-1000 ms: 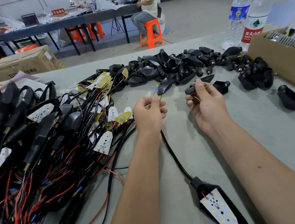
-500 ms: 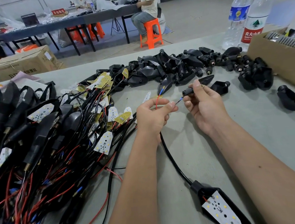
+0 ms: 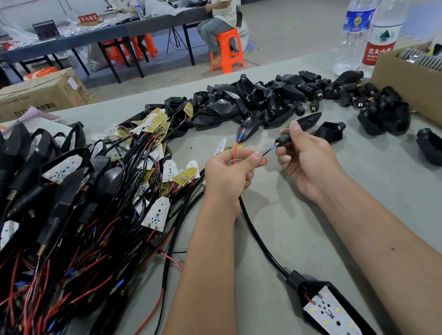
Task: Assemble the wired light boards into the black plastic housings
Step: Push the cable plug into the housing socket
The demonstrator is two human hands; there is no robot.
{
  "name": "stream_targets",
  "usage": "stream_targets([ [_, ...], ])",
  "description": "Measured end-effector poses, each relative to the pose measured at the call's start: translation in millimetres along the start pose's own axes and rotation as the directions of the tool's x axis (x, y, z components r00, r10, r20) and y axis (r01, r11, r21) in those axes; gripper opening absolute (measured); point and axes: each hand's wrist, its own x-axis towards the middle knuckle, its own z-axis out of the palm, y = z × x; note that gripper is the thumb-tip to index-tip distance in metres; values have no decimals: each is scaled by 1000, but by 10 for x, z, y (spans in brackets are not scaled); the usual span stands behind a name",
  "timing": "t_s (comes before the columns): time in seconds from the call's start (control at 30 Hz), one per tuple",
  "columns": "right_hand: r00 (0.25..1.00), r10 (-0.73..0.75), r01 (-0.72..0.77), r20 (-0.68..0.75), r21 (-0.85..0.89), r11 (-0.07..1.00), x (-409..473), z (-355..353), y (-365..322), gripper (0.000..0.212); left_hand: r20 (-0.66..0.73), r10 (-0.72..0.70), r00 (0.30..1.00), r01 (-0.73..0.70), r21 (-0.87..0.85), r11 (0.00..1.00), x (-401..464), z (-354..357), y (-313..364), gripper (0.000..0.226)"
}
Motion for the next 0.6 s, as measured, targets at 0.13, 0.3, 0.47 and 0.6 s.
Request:
stream_targets([
  [0.13, 999, 13, -12, 48, -14, 1000, -6, 1, 6, 29, -15, -18, 1000, 19, 5, 1000, 2, -7, 3, 15],
  [0.3, 992, -62, 75, 110, -119, 990, -34, 7, 24, 17, -63, 51, 997, -47, 53, 997, 2, 7, -4, 17],
  [0.47, 978, -105, 140, 179, -196, 970, -75, 44, 57, 8, -86, 123, 989, -113, 109, 988, 11, 59, -9, 7],
  [0.6, 984, -147, 161, 96, -164, 973, -56, 38, 56, 9, -8, 55, 998, -55, 1, 998, 5, 64, 21, 24],
])
